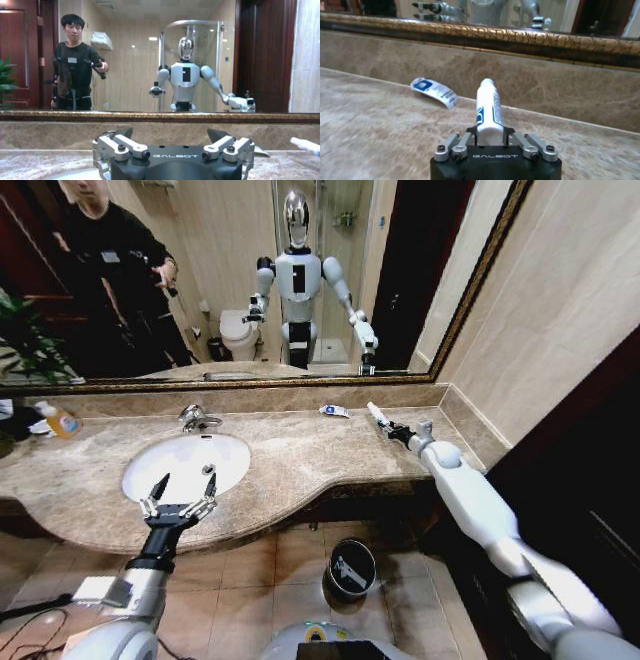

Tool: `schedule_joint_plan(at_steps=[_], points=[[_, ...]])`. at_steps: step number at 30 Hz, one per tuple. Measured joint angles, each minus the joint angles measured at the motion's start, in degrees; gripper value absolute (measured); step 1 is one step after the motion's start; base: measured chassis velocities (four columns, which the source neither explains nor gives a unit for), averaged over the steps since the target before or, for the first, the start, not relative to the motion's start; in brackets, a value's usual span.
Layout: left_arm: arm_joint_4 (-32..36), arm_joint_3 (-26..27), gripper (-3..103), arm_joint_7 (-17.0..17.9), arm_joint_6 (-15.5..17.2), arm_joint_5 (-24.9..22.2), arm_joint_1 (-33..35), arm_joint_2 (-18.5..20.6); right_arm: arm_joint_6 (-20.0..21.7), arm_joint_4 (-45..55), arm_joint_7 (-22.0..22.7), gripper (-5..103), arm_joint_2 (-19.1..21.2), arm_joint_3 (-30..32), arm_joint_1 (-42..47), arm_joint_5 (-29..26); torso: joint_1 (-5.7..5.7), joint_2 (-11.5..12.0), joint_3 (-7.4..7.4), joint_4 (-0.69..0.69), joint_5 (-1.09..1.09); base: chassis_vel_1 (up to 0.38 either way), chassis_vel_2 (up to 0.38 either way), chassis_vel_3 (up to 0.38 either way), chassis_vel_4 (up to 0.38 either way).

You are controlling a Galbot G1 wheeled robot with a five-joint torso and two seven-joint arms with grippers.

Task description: Pick up the trash from the sink and place it in the trash bin.

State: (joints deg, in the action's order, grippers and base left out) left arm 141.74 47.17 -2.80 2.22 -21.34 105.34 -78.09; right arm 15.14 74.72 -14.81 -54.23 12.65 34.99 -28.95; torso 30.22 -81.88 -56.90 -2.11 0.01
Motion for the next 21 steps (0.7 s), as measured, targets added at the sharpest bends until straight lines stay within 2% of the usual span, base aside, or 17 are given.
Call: schedule_joint_plan(at_steps=[3, 7, 9, 10, 13, 14, 16, 21], points=[[0.0, 0.0, 100, 0.0, 0.0, 0.0, 0.0, 0.0, 0.3, 7.9, 1.7, 30, 3.1, 3.2, 6.7, -1.5, 0.0, 0.0, 0.0, 0.01, -0.01, 0.0, 0.0, 0.0, 0.0], [0.0, 0.0, 100, 0.0, 0.0, 0.0, 0.0, 0.0, 1.7, 13.6, 2.5, 30, 4.0, 5.6, 11.2, -3.0, 0.0, 0.0, 0.0, -0.01, -0.02, 0.0, 0.0, 0.0, 0.0], [0.0, 0.0, 100, 0.0, 0.0, 0.0, 0.0, 0.0, 3.1, 22.8, 5.8, 30, 3.8, 9.8, 18.9, -5.9, 0.0, 0.0, 0.01, 0.0, -0.01, 0.0, 0.0, 0.0, 0.0], [0.0, 0.0, 100, 0.0, 0.0, 0.0, 0.0, 0.0, 3.1, 22.8, 5.8, 30, 3.8, 9.8, 18.9, -5.9, 0.0, 0.0, 0.01, 0.0, -0.01, 0.0, 0.0, 0.0, 0.0], [0.0, 0.0, 100, 0.0, 0.0, 0.0, 0.0, 0.0, 3.5, 31.1, 8.1, 30, 2.6, 13.0, 25.1, -6.9, 0.0, 0.0, 0.0, 0.0, 0.0, 0.0, 0.0, 0.0, 0.0], [0.0, 0.0, 100, 0.0, 0.0, 0.0, 0.0, 0.0, 3.5, 31.1, 8.1, 30, 2.6, 13.0, 25.1, -6.9, 0.0, 0.0, 0.0, 0.0, 0.0, 0.0, 0.0, 0.0, 0.0], [0.0, 0.0, 100, 0.0, 0.0, 0.0, 0.0, 0.0, 3.5, 37.4, 9.2, 30, 1.0, 16.2, 31.4, -6.5, 0.0, 0.0, 0.01, -0.01, -0.04, 0.0, 0.0, 0.0, 0.0], [0.0, 0.0, 100, 0.0, 0.0, 0.0, 0.0, 0.0, 2.2, 46.4, 8.1, 30, -3.7, 21.6, 45.1, -3.1, -0.01, 0.0, 0.01, 0.02, -0.01, 0.0, 0.0, 0.0, 0.0]])
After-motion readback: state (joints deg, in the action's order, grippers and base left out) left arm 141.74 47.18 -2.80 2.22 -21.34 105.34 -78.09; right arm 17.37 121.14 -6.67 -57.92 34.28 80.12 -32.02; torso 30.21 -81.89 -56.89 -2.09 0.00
